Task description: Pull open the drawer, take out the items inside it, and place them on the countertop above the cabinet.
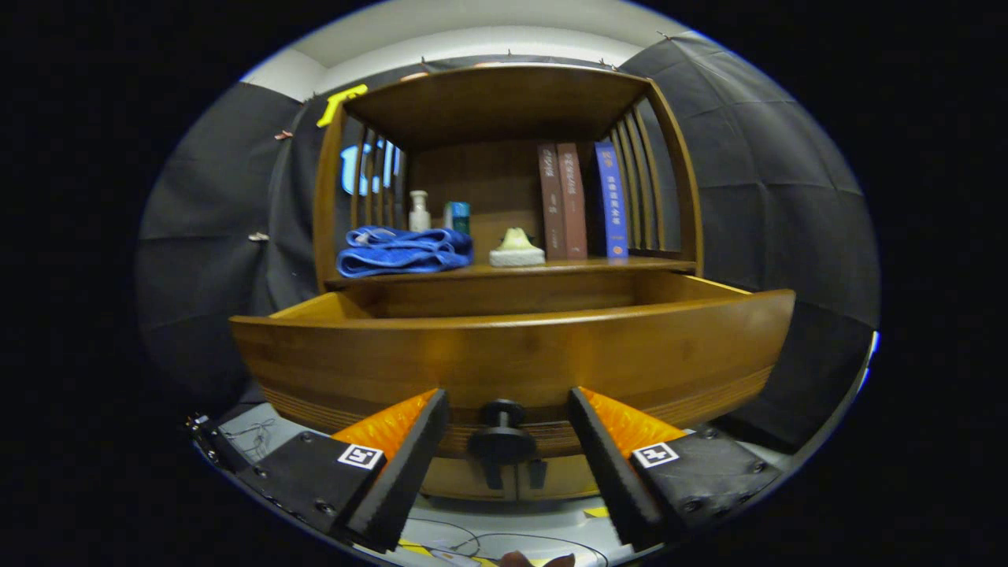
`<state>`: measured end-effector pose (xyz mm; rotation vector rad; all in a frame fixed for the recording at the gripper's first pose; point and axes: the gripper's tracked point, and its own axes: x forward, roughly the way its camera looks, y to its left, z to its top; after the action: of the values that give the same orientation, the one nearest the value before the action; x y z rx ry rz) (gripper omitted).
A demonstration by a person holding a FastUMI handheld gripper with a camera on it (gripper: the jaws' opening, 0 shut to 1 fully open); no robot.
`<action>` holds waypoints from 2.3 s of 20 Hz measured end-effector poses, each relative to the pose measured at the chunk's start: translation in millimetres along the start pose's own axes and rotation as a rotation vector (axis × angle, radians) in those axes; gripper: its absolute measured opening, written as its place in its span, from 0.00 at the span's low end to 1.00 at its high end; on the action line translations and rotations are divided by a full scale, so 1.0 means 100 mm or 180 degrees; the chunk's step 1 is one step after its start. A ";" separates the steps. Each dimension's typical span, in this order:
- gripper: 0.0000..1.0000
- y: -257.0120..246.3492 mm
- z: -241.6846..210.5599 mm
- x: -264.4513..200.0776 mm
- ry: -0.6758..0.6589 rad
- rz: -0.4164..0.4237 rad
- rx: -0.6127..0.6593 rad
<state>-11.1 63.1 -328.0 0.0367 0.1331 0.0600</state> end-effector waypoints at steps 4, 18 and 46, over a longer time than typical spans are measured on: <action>0.98 0.00 0.03 -0.02 0.0011 -0.0052 -0.0111; 1.00 0.12 0.28 0.96 -0.0060 -0.0153 -0.0302; 0.99 0.29 1.07 0.72 -0.0187 0.0076 -0.0245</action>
<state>73.0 92.6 -230.0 -0.0367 0.0716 0.0876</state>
